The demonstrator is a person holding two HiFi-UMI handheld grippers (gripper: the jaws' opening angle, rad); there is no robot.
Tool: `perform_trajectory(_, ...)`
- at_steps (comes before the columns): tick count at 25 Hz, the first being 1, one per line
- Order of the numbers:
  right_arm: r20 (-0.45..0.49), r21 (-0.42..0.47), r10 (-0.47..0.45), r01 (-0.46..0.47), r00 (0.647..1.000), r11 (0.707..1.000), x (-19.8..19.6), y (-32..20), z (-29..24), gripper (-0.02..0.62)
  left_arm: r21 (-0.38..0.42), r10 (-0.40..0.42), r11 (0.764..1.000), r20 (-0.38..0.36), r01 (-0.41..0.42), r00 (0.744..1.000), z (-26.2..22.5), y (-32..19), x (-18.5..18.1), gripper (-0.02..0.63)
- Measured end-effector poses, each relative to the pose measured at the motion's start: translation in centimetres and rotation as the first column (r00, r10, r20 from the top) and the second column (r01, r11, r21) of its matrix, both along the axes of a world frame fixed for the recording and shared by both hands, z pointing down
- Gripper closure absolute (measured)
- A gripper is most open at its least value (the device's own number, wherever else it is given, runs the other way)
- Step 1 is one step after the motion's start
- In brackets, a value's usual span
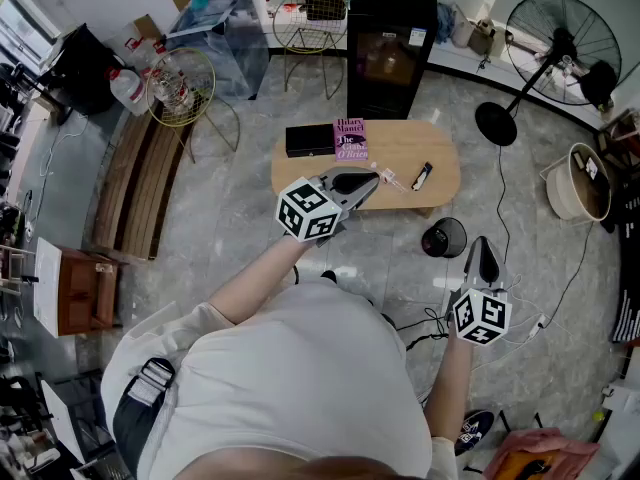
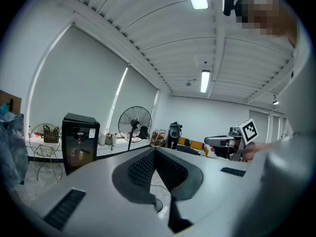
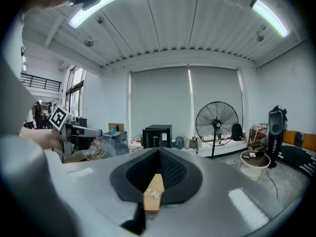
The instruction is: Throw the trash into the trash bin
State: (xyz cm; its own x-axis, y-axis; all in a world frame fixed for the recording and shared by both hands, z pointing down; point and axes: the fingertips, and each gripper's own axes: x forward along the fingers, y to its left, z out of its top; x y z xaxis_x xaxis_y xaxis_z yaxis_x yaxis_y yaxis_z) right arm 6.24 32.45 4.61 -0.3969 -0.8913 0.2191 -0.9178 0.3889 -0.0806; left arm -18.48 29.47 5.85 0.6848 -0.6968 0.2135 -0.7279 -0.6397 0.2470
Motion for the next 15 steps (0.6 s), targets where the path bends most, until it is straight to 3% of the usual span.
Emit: perform_trajectory(15,0.0,-0.01,0.009,-0.009,1.0,1.0,-0.5,-1.3,-0.2,0.584,0.001,0.017,1.0,-0.002,-0.017,1.0,0.0,-0.8,0.1,0.6)
